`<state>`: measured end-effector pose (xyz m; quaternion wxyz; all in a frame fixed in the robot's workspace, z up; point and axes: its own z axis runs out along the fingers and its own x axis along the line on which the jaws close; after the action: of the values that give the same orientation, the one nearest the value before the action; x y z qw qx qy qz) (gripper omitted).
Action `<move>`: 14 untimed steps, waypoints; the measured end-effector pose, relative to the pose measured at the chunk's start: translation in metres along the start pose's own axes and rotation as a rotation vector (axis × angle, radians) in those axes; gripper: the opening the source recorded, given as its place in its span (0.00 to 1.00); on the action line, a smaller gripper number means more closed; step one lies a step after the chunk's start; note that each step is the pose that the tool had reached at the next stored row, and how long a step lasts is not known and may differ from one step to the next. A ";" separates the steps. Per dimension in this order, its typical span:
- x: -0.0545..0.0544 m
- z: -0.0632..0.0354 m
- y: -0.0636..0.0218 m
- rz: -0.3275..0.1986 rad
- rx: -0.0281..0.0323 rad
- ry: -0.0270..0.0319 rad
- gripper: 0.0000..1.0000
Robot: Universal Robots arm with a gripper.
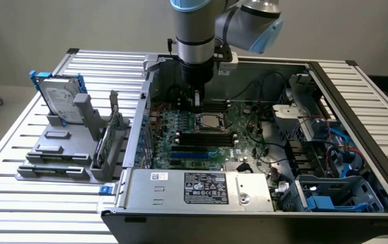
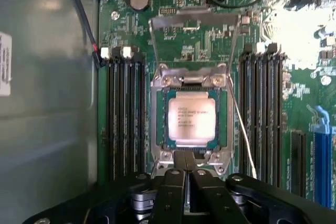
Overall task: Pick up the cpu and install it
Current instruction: 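Place the cpu into insertion slot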
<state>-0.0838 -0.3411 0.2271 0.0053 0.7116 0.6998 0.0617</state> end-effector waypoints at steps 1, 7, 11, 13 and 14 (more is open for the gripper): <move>0.000 -0.0006 -0.0030 0.001 0.0046 0.0058 0.11; -0.001 -0.0021 -0.0140 0.004 0.0246 0.0150 0.11; -0.003 -0.0023 -0.0154 0.003 0.0265 0.0102 0.11; -0.004 -0.0025 -0.0160 0.003 0.0291 0.0099 0.11; -0.004 -0.0025 -0.0161 0.004 0.0307 0.0099 0.11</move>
<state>-0.1001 -0.3450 0.2278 -0.0092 0.7126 0.6994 0.0545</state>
